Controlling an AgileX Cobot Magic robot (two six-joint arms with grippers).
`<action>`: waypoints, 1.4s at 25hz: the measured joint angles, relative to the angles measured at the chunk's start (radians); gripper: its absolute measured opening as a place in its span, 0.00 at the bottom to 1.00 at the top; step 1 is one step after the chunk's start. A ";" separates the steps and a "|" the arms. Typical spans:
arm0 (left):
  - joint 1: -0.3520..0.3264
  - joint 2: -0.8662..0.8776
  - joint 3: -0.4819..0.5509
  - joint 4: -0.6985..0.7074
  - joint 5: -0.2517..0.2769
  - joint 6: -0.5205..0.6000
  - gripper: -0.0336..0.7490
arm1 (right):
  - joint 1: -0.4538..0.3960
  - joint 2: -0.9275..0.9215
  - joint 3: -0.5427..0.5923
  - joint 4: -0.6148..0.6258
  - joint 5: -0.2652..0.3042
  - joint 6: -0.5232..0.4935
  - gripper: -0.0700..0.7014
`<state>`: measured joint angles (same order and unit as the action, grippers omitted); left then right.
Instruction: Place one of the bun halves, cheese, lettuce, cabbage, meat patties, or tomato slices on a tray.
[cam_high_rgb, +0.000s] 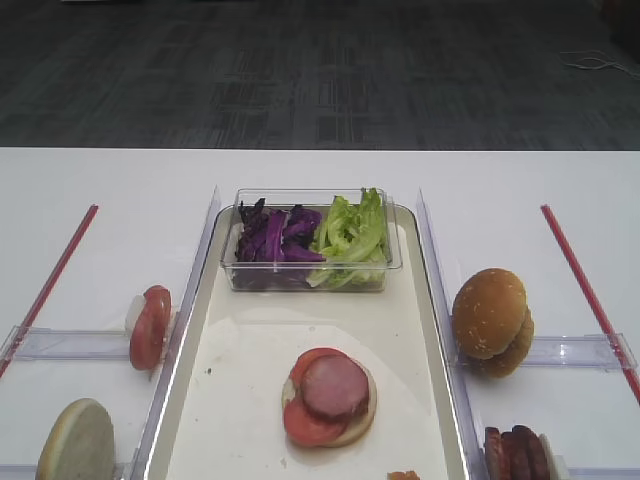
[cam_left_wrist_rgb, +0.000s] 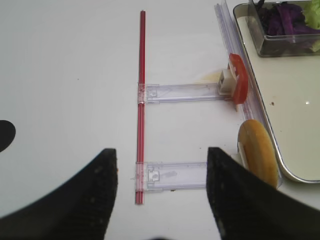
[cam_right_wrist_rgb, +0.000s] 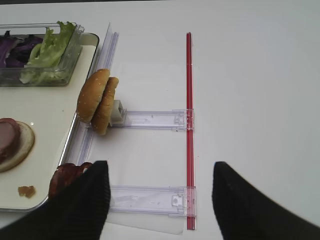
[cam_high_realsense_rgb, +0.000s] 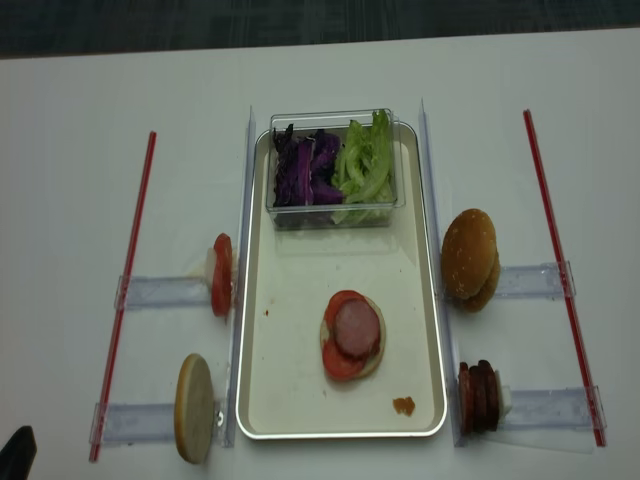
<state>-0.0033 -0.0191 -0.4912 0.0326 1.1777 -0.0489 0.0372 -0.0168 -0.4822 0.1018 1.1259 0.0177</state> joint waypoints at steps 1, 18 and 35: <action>0.000 0.000 0.000 0.000 0.000 0.000 0.57 | 0.000 0.000 0.000 0.000 0.000 0.000 0.68; 0.000 0.000 0.000 0.000 0.000 0.000 0.57 | 0.000 0.000 0.000 0.000 0.000 0.000 0.68; 0.000 0.000 0.000 0.000 0.000 -0.001 0.57 | 0.000 0.000 0.000 0.000 0.000 0.000 0.68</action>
<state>-0.0033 -0.0191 -0.4912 0.0326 1.1777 -0.0496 0.0372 -0.0168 -0.4822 0.1018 1.1259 0.0177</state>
